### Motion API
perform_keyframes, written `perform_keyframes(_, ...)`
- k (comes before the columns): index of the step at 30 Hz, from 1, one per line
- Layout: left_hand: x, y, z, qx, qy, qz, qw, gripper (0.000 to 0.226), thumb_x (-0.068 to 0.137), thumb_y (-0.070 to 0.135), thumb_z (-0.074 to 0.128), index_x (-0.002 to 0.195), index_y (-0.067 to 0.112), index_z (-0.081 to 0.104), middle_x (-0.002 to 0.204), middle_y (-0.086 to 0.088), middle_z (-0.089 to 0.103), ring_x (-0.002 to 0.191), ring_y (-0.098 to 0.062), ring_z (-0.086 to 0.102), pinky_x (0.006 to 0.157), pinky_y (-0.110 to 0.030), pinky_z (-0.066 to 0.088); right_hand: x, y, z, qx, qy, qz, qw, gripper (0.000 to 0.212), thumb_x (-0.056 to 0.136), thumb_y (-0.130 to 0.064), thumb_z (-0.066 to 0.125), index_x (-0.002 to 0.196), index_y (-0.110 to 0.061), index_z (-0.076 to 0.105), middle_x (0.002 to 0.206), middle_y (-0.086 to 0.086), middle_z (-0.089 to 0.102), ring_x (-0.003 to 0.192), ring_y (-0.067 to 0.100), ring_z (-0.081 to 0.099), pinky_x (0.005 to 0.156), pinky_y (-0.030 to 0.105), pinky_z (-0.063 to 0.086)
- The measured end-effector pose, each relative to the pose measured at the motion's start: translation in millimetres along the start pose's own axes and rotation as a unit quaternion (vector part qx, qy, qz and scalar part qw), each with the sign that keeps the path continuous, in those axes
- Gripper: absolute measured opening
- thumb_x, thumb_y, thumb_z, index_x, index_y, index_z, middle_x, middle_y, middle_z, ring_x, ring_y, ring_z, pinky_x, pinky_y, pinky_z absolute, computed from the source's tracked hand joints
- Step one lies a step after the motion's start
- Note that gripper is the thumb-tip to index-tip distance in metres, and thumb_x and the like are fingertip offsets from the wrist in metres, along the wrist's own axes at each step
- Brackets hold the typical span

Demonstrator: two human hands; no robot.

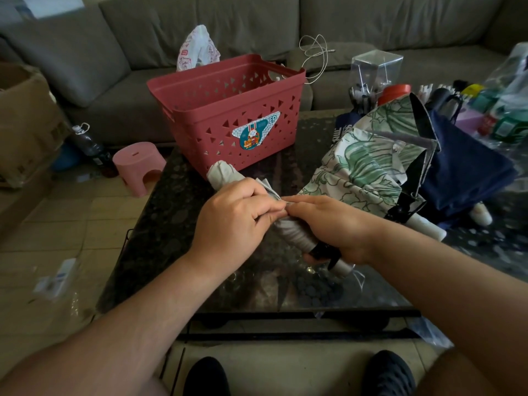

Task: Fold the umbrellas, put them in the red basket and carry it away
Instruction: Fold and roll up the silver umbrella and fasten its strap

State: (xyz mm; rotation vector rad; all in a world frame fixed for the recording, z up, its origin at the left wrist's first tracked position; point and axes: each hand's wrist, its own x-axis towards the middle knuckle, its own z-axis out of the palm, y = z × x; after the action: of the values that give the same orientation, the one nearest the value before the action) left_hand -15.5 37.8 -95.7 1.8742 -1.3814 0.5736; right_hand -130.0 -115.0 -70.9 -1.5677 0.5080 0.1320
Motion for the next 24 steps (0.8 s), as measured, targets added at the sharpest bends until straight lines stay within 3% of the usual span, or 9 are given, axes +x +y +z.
perform_keyframes(4, 1, -2, -4, 0.001, 0.007, 0.022, 1.0, 0.013, 0.09, 0.016, 0.083, 0.102, 0.01, 0.084, 0.091, -0.004, 0.066, 0.086, -0.022, 0.066, 0.074, -0.041, 0.058, -1, -4, -1, 0.066, -0.031, 0.039, 0.997, 0.029, 0.101, -0.043, 0.051, 0.106, -0.021, 0.069, 0.081, 0.007, 0.05, 0.058, 0.019, 0.047, 0.056, 0.033, 0.043)
perform_keyframes(7, 1, -4, -5, 0.002, -0.001, 0.03, 1.0, 0.014, 0.091, 0.017, 0.082, 0.104, 0.011, 0.083, 0.093, -0.005, 0.065, 0.086, -0.022, 0.065, 0.075, -0.041, 0.057, -1, -5, -1, 0.064, -0.009, 0.034, 0.997, 0.05, 0.102, -0.059, 0.049, 0.107, -0.013, 0.068, 0.077, 0.008, 0.05, 0.054, 0.021, 0.048, 0.055, 0.034, 0.043)
perform_keyframes(12, 2, -1, -8, -0.024, 0.013, -0.013, 1.0, 0.016, 0.084, 0.02, 0.089, 0.096, 0.012, 0.084, 0.092, -0.003, 0.065, 0.086, -0.016, 0.064, 0.078, -0.029, 0.056, -3, -2, 6, 0.039, -0.001, -0.021, 0.999, 0.043, 0.107, -0.053, 0.047, 0.079, -0.031, 0.072, 0.074, 0.007, 0.053, 0.05, 0.019, 0.049, 0.053, 0.032, 0.046)
perform_keyframes(14, 2, -1, -11, -0.025, 0.01, -0.029, 0.999, 0.018, 0.082, 0.025, 0.09, 0.092, 0.012, 0.083, 0.092, 0.0, 0.063, 0.087, -0.013, 0.062, 0.078, -0.024, 0.054, -3, -2, 6, 0.039, 0.011, -0.035, 0.999, 0.039, 0.108, -0.05, 0.047, 0.089, -0.027, 0.071, 0.067, 0.002, 0.057, 0.046, 0.014, 0.051, 0.047, 0.029, 0.048)
perform_keyframes(16, 1, -3, -12, -0.021, 0.012, -0.044, 0.999, 0.023, 0.082, 0.033, 0.09, 0.089, 0.012, 0.082, 0.091, 0.001, 0.061, 0.088, -0.015, 0.062, 0.079, -0.027, 0.054, -4, -2, 6, 0.042, 0.018, -0.038, 0.998, 0.037, 0.108, -0.049, 0.046, 0.097, -0.023, 0.07, 0.062, -0.002, 0.059, 0.045, 0.012, 0.051, 0.046, 0.029, 0.049)
perform_keyframes(20, -4, -1, -8, -0.009, 0.015, -0.074, 0.997, 0.025, 0.082, 0.042, 0.087, 0.087, 0.018, 0.082, 0.09, 0.005, 0.059, 0.091, -0.018, 0.06, 0.079, -0.032, 0.053, -5, -3, 5, 0.045, 0.02, -0.037, 0.998, 0.036, 0.108, -0.048, 0.047, 0.095, -0.024, 0.071, 0.059, -0.004, 0.059, 0.046, 0.012, 0.052, 0.046, 0.03, 0.05)
perform_keyframes(24, -4, 2, -8, -0.015, 0.004, -0.081, 0.997, 0.029, 0.085, 0.041, 0.083, 0.104, 0.021, 0.076, 0.093, 0.006, 0.059, 0.092, -0.018, 0.057, 0.081, -0.035, 0.052, -3, -1, 5, 0.044, 0.014, -0.049, 0.998, 0.033, 0.107, -0.046, 0.05, 0.094, -0.029, 0.074, 0.061, -0.004, 0.058, 0.048, 0.011, 0.051, 0.05, 0.031, 0.051)
